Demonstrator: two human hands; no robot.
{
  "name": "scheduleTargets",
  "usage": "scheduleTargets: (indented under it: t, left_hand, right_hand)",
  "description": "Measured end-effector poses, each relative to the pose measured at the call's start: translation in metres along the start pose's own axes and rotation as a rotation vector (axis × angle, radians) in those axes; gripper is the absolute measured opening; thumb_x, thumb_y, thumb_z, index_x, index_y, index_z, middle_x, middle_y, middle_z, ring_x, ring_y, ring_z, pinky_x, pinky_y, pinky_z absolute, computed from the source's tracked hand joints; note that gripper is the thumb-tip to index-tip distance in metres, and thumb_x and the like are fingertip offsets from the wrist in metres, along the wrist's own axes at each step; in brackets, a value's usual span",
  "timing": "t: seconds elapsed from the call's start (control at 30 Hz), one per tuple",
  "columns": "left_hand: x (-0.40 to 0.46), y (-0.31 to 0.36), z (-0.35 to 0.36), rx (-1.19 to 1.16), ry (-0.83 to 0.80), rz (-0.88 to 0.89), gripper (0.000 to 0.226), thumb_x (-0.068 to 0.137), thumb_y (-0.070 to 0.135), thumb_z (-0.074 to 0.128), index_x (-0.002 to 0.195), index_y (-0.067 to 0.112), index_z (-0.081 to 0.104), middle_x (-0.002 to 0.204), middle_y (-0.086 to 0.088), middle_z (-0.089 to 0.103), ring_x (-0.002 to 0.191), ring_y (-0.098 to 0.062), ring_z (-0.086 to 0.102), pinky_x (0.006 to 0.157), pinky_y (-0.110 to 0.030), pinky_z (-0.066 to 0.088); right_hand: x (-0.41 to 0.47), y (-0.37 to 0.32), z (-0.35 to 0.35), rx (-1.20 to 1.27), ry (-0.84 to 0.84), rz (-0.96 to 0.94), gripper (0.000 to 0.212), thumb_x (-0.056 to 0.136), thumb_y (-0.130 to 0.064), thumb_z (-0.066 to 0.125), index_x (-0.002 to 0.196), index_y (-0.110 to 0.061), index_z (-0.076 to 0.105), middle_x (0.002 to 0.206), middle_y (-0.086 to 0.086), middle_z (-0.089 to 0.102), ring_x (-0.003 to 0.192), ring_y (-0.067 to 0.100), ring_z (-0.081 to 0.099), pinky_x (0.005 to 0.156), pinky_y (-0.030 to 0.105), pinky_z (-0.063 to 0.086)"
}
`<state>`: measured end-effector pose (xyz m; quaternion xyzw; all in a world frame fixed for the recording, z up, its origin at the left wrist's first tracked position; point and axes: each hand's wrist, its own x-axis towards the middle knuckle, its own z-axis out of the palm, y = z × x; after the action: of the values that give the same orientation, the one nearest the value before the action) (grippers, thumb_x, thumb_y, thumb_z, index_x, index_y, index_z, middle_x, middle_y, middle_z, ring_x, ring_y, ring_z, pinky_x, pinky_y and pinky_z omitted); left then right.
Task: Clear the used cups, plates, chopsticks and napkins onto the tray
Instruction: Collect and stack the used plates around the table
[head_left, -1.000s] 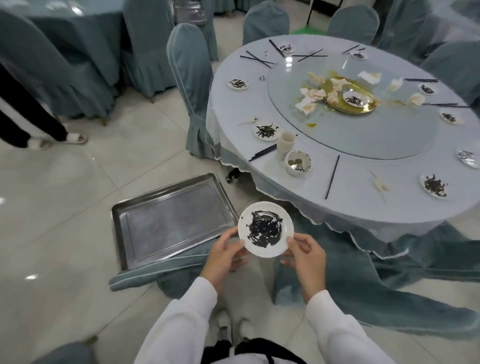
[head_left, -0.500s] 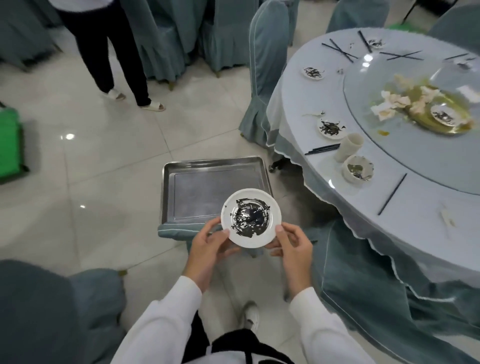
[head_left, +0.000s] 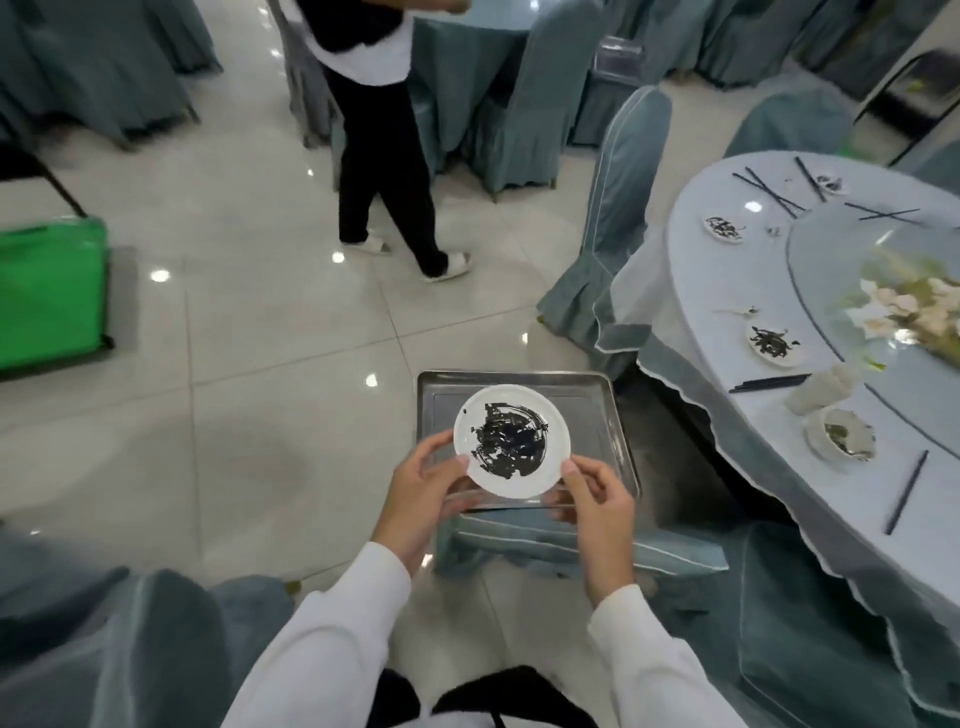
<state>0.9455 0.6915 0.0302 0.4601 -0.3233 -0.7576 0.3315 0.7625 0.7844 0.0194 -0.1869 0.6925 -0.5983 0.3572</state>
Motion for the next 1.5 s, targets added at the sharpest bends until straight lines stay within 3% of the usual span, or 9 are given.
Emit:
scheduleTargets:
  t: [0.4, 0.77, 0.93, 1.13, 1.5]
  left_hand:
    - [0.053, 0.073, -0.112, -0.065, 0.126, 0.002, 0.03, 0.104, 0.011, 0.063, 0.132, 0.02, 0.062, 0.108, -0.016, 0.08, 0.098, -0.031, 0.078, 0.083, -0.039, 0.065]
    - [0.202, 0.162, -0.146, 0.002, 0.243, -0.006, 0.031, 0.101, 0.009, 0.067, 0.131, 0.018, 0.063, 0.107, -0.019, 0.079, 0.095, -0.031, 0.076, 0.084, -0.039, 0.065]
    - [0.271, 0.198, -0.126, 0.111, 0.2, -0.037, 0.03, 0.1, 0.007, 0.066, 0.127, 0.019, 0.066, 0.102, -0.019, 0.079, 0.089, -0.027, 0.076, 0.079, -0.037, 0.065]
    - [0.33, 0.221, -0.091, 0.228, 0.09, -0.076, 0.029, 0.099, 0.007, 0.068, 0.125, 0.021, 0.067, 0.1, -0.02, 0.079, 0.089, -0.029, 0.077, 0.075, -0.032, 0.064]
    - [0.431, 0.242, -0.039, 0.393, -0.129, -0.152, 0.028, 0.101, 0.009, 0.067, 0.125, 0.023, 0.068, 0.102, -0.013, 0.08, 0.093, -0.027, 0.076, 0.079, -0.034, 0.064]
  right_hand:
    - [0.04, -0.008, 0.157, -0.056, -0.133, 0.07, 0.008, 0.101, -0.012, 0.068, 0.105, -0.008, 0.072, 0.081, 0.011, 0.077, 0.063, 0.018, 0.069, 0.054, 0.026, 0.057]
    - [0.181, -0.022, 0.293, 0.041, -0.16, 0.16, 0.005, 0.101, -0.01, 0.067, 0.104, -0.01, 0.072, 0.077, 0.002, 0.075, 0.063, 0.011, 0.068, 0.055, 0.022, 0.054]
    - [0.239, -0.038, 0.298, 0.077, -0.134, 0.183, 0.006, 0.1, -0.008, 0.068, 0.104, -0.01, 0.072, 0.08, 0.006, 0.075, 0.065, 0.014, 0.068, 0.056, 0.022, 0.053]
    - [0.285, -0.041, 0.285, 0.072, 0.004, 0.174, 0.01, 0.099, -0.006, 0.069, 0.1, -0.014, 0.074, 0.074, 0.0, 0.074, 0.052, 0.009, 0.055, 0.047, 0.016, 0.042]
    - [0.345, -0.05, 0.271, 0.108, 0.25, 0.225, 0.01, 0.1, -0.008, 0.067, 0.104, -0.012, 0.076, 0.072, 0.003, 0.069, 0.05, -0.002, 0.053, 0.049, 0.009, 0.039]
